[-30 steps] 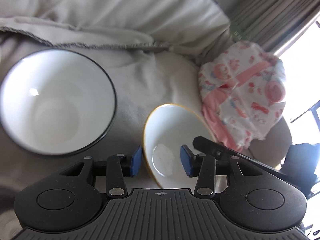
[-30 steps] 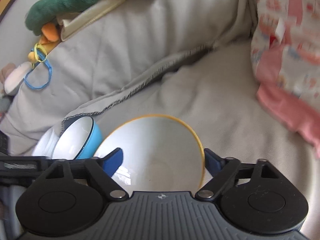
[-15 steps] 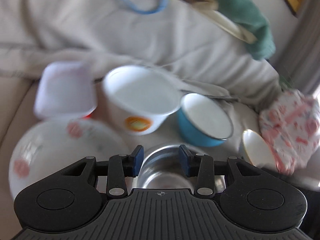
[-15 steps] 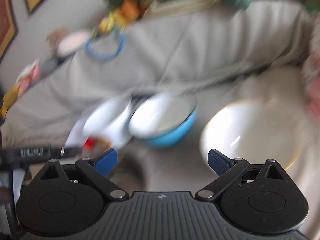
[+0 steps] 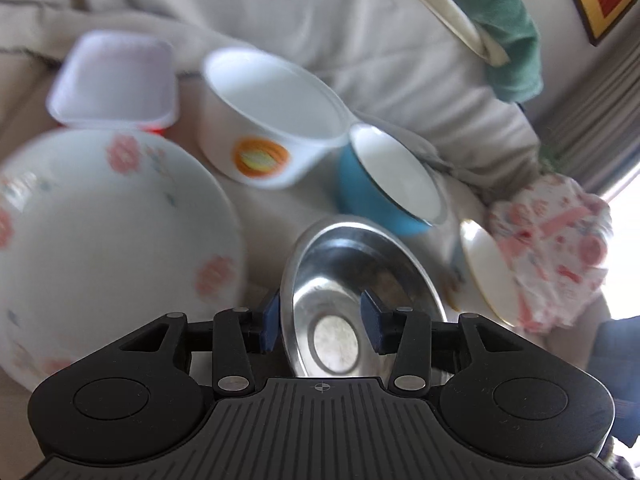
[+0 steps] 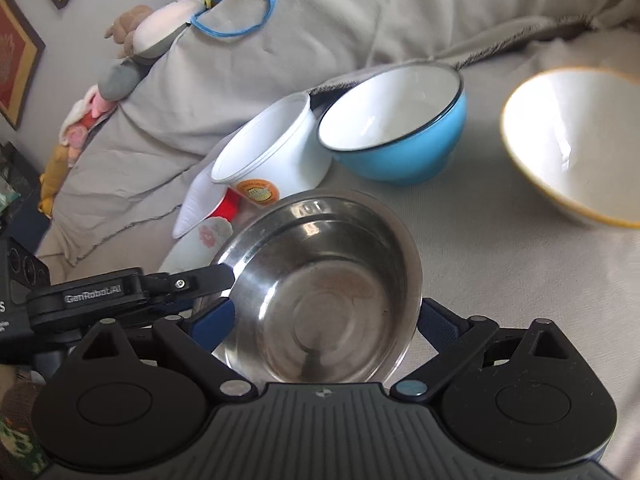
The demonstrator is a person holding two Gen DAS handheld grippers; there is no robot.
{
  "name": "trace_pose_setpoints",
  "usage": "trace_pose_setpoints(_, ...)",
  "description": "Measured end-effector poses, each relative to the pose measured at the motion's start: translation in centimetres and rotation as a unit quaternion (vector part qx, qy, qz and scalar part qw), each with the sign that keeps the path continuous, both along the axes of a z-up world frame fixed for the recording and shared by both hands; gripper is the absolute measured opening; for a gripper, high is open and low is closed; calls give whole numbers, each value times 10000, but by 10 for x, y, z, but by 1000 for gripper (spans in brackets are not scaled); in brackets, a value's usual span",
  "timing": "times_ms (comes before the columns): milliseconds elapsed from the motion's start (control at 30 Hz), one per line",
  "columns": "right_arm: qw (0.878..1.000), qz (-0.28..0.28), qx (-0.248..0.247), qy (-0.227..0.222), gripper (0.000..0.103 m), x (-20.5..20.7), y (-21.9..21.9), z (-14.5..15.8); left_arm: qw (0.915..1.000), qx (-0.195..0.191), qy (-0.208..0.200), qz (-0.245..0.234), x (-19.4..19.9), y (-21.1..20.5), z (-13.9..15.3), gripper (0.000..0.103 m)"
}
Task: Organize plates and bowls
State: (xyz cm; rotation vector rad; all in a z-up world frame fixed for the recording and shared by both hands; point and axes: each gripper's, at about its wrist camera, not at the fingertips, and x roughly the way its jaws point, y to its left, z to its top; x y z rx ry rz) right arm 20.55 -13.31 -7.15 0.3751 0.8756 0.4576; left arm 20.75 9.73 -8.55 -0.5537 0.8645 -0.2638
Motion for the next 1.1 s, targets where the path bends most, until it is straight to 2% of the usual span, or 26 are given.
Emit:
trace_pose_setpoints(67, 9996, -166, -222, 2, 98, -4, -9, 1, 9996, -130, 127, -233, 0, -10, -4, 47)
trace_pose_setpoints(200, 9981, -417, -456, 59, 98, -9, -26, -5, 9983, -130, 172, -532, 1, -28, -9, 46)
trace_pose_setpoints(300, 9952, -547, -798, -157, 98, -11, -25, 3, 9984, -154, -23, -535, -2, -19, 6, 45)
trace_pose_setpoints(367, 9895, -545, -1192, -617, 98, -13, -17, 18, 9991, -77, -306, -297, -9, 2, 22, 45)
trace_pose_setpoints(433, 9833, -466, -1430, -1025, 98, -12, -6, 33, 9984, 130, -527, 160, -16, 28, 38, 45)
trace_pose_setpoints(533, 9849, -146, -1234, -1203, 98, 1, 13, 50, 9894, 751, -559, 1109, -25, 71, 48, 45)
trace_pose_setpoints(600, 9894, 244, -915, -1100, 98, 17, 35, 56, 9796, 1001, -391, 1699, -33, 97, 44, 45)
trace_pose_setpoints(667, 9917, 660, -681, -873, 98, 34, 63, 56, 9743, 877, -226, 2063, -40, 122, 35, 45)
trace_pose_setpoints(800, 9893, 1098, -761, -586, 98, 62, 121, 39, 9672, 761, 8, 2425, -48, 152, 17, 45)
trace_pose_setpoints(967, 9880, 1262, -887, -49, 87, 87, 168, 6, 9691, 501, 199, 2407, -50, 166, -8, 45)
trace_pose_setpoints(1100, 9858, 1484, -705, 356, 78, 94, 180, -11, 9743, -168, 346, 2219, -46, 170, -25, 44)
